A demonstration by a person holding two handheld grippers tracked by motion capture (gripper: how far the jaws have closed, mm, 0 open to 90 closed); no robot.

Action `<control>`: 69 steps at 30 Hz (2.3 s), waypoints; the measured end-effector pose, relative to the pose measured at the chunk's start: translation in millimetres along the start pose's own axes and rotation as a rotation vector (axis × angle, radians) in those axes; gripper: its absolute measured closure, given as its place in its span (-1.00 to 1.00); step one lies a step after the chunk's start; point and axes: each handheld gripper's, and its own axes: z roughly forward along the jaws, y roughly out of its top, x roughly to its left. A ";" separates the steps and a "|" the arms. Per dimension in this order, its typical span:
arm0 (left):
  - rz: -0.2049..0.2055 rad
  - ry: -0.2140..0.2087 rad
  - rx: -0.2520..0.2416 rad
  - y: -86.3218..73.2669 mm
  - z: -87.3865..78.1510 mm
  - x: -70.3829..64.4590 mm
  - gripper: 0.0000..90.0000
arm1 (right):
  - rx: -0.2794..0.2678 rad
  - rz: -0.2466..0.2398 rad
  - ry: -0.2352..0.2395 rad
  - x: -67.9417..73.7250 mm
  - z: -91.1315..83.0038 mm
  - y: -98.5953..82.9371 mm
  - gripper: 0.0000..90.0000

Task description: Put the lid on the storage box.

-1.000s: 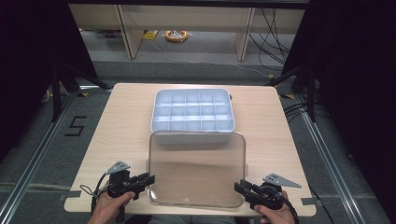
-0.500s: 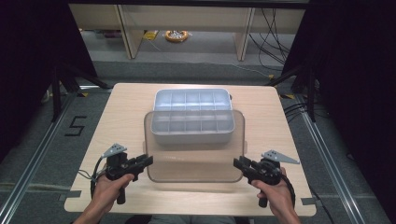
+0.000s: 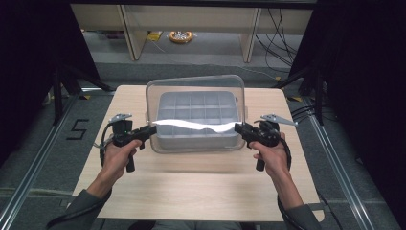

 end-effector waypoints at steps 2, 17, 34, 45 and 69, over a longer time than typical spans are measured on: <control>-0.008 0.015 -0.007 7.5 7.5 1.3 0.44 | 0.007 0.023 -0.007 -3.9 9.3 9.3 0.37; -0.076 0.089 0.015 35.3 51.2 11.6 0.39 | 0.020 0.090 -0.059 -25.2 52.6 30.2 0.34; -0.117 0.114 0.076 33.9 72.4 22.7 0.34 | 0.047 0.139 -0.093 -34.9 73.1 25.0 0.31; -0.140 0.115 0.077 35.1 72.6 18.7 0.32 | 0.036 0.169 -0.090 -39.1 73.9 22.1 0.29; 0.003 0.184 0.124 17.0 86.6 20.6 0.25 | 0.082 0.293 -0.103 -44.1 89.5 8.4 0.22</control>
